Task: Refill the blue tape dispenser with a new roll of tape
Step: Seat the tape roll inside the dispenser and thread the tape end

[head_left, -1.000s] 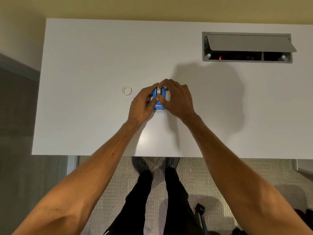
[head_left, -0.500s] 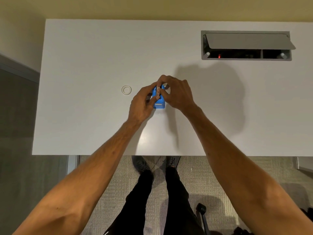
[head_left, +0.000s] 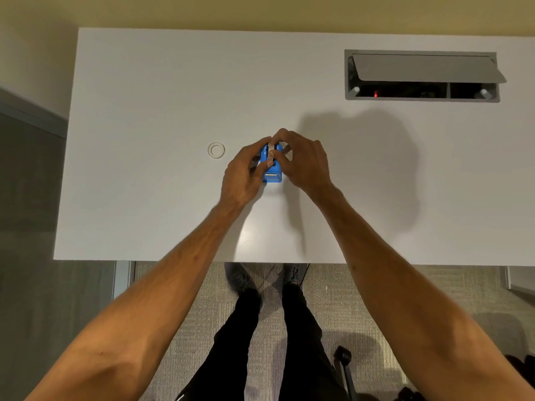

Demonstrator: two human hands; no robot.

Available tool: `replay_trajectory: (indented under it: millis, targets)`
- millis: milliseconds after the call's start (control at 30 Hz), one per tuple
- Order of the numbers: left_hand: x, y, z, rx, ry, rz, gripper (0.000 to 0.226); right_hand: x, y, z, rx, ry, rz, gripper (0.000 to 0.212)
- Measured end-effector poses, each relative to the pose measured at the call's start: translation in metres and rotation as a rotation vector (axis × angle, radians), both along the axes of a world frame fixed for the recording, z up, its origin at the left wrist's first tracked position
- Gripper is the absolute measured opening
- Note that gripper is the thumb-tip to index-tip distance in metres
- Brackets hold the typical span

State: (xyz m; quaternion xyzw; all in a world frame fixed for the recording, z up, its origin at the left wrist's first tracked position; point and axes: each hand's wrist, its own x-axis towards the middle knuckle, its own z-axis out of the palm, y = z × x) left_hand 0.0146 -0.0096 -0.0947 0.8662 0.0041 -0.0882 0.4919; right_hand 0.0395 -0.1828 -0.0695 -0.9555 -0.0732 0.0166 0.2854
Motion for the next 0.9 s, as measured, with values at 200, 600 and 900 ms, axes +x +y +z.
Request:
replay_trajectory:
  millis: [200, 600, 900]
  targets:
    - [0.002, 0.000, 0.000, 0.013, 0.016, -0.011, 0.050, -0.006, 0.001, 0.000, 0.042, -0.033, -0.063, 0.011]
    - [0.008, 0.004, -0.006, 0.037, 0.010, -0.024, 0.051, 0.014, 0.000, 0.009, -0.102, -0.054, 0.069, 0.010]
    - [0.010, 0.006, -0.005, 0.054, 0.008, -0.039, 0.055, 0.018, 0.003, 0.015, -0.318, -0.047, 0.179, 0.020]
